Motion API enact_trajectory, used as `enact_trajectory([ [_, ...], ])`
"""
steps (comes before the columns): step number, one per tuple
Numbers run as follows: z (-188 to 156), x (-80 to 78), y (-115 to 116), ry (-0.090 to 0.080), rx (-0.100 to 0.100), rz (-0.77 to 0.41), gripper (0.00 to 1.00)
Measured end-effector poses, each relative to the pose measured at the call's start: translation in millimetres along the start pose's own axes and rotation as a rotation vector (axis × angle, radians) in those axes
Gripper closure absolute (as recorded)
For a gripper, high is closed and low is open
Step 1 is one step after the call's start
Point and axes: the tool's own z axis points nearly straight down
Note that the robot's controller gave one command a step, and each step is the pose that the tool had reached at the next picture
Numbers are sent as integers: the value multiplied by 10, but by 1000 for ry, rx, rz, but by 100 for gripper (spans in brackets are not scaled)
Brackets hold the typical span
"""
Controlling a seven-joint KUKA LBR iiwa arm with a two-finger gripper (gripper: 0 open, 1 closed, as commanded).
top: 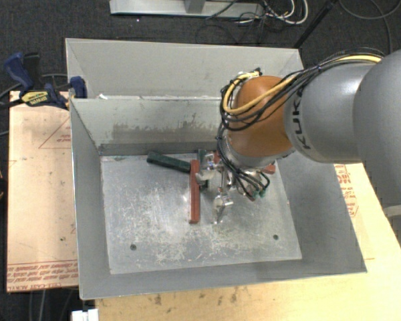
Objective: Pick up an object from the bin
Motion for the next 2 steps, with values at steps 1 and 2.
enact_trajectory([
  [1,-25,-138,344,-11,1,-213,0],
  [2,-34,-172,520,-11,-2,-253,0],
])
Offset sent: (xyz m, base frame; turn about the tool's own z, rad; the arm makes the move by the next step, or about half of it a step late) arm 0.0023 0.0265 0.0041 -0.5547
